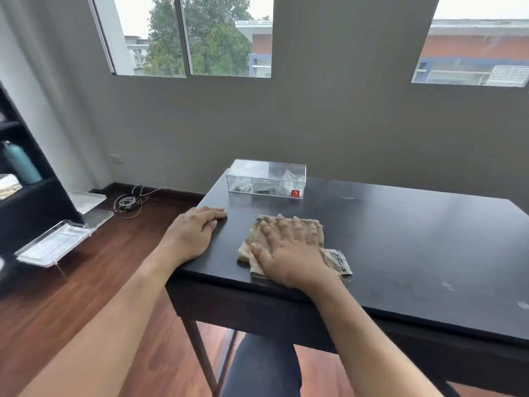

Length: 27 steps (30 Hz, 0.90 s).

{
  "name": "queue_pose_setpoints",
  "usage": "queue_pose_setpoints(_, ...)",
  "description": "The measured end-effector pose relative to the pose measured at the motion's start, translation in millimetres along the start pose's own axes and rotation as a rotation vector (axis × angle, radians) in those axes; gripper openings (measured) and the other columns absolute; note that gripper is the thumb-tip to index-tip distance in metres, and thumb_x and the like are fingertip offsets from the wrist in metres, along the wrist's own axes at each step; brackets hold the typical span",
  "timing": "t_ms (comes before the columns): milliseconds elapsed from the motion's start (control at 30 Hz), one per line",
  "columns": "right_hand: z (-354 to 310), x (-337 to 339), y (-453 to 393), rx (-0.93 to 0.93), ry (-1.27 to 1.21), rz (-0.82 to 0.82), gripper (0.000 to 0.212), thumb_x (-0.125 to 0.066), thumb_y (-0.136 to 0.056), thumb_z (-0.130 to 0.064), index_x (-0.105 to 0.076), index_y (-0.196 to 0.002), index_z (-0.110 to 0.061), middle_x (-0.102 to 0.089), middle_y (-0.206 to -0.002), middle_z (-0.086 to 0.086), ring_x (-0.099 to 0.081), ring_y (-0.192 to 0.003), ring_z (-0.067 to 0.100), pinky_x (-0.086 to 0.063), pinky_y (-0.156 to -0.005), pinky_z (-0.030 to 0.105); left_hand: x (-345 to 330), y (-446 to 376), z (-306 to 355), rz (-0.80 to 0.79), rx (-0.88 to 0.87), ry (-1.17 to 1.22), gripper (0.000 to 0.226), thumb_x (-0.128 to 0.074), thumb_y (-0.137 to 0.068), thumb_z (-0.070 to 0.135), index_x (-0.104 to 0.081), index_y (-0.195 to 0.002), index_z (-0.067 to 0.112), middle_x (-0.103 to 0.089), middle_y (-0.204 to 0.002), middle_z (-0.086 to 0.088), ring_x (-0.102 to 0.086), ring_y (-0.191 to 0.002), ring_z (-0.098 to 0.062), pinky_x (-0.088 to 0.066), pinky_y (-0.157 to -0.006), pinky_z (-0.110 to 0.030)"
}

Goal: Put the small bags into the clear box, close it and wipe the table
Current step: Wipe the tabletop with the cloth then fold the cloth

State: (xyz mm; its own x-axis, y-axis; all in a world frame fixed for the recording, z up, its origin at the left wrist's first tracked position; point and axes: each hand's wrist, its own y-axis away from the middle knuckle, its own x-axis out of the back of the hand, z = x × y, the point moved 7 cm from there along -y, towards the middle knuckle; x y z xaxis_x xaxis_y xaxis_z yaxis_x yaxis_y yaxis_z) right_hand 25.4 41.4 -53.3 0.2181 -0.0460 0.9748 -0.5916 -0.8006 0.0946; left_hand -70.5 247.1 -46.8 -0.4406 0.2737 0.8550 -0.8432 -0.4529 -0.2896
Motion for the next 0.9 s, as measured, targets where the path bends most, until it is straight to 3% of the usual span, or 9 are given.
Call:
queue_pose_setpoints(67,-39,-5,-26,0.056,0.006,-0.031,0.072,-0.018,-0.102,-0.064,-0.003,-0.164,-0.034,0.011,-0.173,0.006,0.017,-0.158,0.036,0.018,-0.121,0.059,0,0,2,0.017,0.000,0.012,0.036,-0.049,-0.099,0.014,-0.069,-0.126,0.027,-0.063,-0.137,0.012,-0.052,-0.130,-0.015,-0.038,-0.115,-0.038)
queue_pose_setpoints(167,-66,-8,-36,0.145,-0.005,-0.034,0.072,-0.021,-0.101,-0.065,-0.007,-0.164,-0.034,0.007,-0.174,0.008,0.014,-0.158,0.036,0.018,-0.121,0.058,4,2,2,0.034,0.025,0.063,0.035,-0.051,-0.097,0.007,-0.071,-0.124,0.019,-0.066,-0.133,0.006,-0.057,-0.127,-0.016,-0.039,-0.114,-0.034)
queue_pose_setpoints(267,-47,-5,-9,0.214,0.005,0.029,0.071,-0.018,-0.100,-0.068,-0.007,-0.163,-0.039,0.004,-0.174,-0.002,0.012,-0.160,0.025,0.015,-0.125,0.052,7,5,6,0.056,0.013,0.054,0.032,-0.054,-0.097,0.010,-0.073,-0.121,0.019,-0.067,-0.132,0.007,-0.058,-0.126,-0.013,-0.040,-0.113,-0.031)
queue_pose_setpoints(367,12,2,32,0.175,-0.013,0.054,0.068,-0.017,-0.098,-0.073,-0.005,-0.161,-0.048,0.006,-0.172,-0.015,0.014,-0.158,0.012,0.014,-0.127,0.046,3,6,18,0.042,-0.016,0.048,0.026,-0.059,-0.098,0.024,-0.073,-0.120,0.026,-0.065,-0.132,0.012,-0.059,-0.123,-0.009,-0.043,-0.109,-0.033)
queue_pose_setpoints(500,154,30,85,-0.131,-0.028,0.062,0.068,-0.016,-0.093,-0.076,-0.007,-0.157,-0.057,0.008,-0.169,-0.025,0.014,-0.157,0.003,0.012,-0.127,0.040,-19,1,64,-0.090,-0.157,0.033,0.036,-0.057,-0.093,0.046,-0.071,-0.121,0.029,-0.065,-0.131,0.013,-0.060,-0.120,-0.009,-0.044,-0.108,-0.036)
queue_pose_setpoints(667,316,58,123,-0.642,-0.020,0.087,0.074,-0.015,-0.094,-0.077,-0.007,-0.161,-0.048,0.001,-0.173,-0.013,0.005,-0.160,0.016,0.009,-0.127,0.048,-58,-11,148,-0.218,-0.343,-0.021,0.046,-0.052,-0.095,0.055,-0.064,-0.132,0.031,-0.058,-0.140,0.018,-0.053,-0.128,-0.006,-0.036,-0.112,-0.035)
queue_pose_setpoints(767,304,54,111,-0.733,-0.011,0.086,0.072,-0.009,-0.098,-0.072,0.000,-0.163,-0.042,0.009,-0.174,-0.003,0.007,-0.160,0.027,0.009,-0.125,0.058,-83,-19,194,-0.253,-0.417,-0.010,0.046,-0.053,-0.097,0.053,-0.059,-0.137,0.032,-0.052,-0.145,0.018,-0.047,-0.133,-0.006,-0.031,-0.113,-0.032)
queue_pose_setpoints(900,201,33,109,-0.432,-0.022,0.128,0.068,-0.012,-0.098,-0.071,0.000,-0.161,-0.047,0.011,-0.173,-0.005,0.016,-0.159,0.023,0.018,-0.124,0.052,-114,-29,228,-0.322,-0.439,-0.028,0.057,-0.044,-0.095,0.061,-0.053,-0.143,0.032,-0.047,-0.150,0.014,-0.043,-0.139,-0.012,-0.032,-0.116,-0.039)
